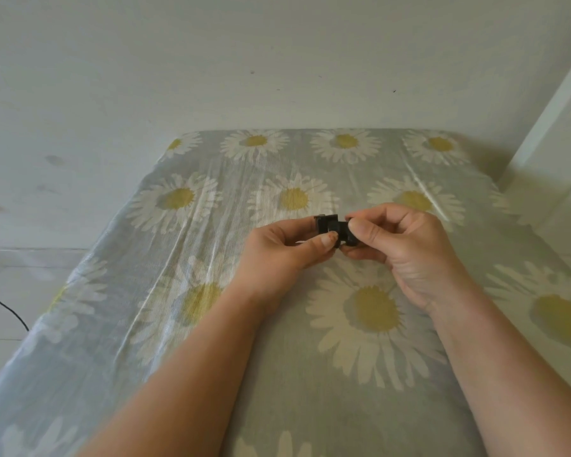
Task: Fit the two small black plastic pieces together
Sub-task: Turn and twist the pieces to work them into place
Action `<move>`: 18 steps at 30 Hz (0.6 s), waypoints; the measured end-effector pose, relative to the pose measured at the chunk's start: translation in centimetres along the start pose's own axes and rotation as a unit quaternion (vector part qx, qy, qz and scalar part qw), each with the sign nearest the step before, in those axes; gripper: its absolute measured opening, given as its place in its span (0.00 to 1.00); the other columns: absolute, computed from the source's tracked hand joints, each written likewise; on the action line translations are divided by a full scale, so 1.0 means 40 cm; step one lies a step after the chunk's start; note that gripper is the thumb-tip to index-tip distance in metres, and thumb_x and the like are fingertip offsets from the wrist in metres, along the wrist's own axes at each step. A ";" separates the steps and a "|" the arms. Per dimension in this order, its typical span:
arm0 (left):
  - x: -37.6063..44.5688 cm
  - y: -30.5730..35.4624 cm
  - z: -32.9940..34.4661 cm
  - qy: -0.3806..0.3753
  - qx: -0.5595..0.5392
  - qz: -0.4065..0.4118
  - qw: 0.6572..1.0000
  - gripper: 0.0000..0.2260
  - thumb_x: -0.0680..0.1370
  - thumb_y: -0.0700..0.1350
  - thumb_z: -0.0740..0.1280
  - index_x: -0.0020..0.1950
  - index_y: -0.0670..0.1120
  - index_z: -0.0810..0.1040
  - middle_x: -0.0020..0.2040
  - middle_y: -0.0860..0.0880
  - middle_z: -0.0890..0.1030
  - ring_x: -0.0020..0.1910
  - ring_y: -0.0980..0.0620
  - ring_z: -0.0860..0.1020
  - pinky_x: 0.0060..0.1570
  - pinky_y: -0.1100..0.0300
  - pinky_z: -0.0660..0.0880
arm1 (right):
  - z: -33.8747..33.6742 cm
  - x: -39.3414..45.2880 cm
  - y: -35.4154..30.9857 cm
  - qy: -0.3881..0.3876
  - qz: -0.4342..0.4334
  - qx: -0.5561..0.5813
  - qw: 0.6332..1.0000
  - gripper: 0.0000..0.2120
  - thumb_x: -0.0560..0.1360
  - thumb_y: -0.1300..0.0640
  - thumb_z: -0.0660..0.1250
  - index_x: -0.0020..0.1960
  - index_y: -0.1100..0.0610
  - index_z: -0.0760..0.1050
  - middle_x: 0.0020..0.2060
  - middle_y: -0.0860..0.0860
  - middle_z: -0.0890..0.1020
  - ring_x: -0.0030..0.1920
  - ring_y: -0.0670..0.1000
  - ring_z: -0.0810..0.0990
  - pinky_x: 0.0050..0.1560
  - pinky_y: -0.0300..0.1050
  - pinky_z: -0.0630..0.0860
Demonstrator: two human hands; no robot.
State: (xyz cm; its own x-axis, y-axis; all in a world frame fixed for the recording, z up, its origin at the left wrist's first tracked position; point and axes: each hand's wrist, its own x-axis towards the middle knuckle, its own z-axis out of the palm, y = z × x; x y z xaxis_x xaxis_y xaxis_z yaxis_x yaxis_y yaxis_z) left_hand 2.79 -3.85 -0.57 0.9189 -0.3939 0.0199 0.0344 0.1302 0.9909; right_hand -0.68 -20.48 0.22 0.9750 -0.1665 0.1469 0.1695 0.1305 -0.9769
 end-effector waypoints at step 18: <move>-0.013 0.014 -0.004 -0.013 0.109 0.052 0.993 0.13 0.71 0.38 0.72 0.49 0.56 0.82 0.47 0.52 0.86 0.48 0.56 0.83 0.51 0.65 0.76 | -0.001 -0.003 -0.011 0.013 0.133 0.057 0.989 0.10 0.60 0.56 0.74 0.37 0.62 0.80 0.30 0.57 0.84 0.27 0.52 0.83 0.25 0.37 0.77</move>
State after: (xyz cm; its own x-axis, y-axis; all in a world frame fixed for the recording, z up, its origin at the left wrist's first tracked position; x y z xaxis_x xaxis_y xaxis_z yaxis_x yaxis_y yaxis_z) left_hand 2.40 -3.44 -0.04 0.9022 -0.4127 0.1251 -0.1492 -0.0264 0.9885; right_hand -0.88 -20.55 0.65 0.9837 -0.1359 -0.1174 -0.0753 0.2816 -0.9566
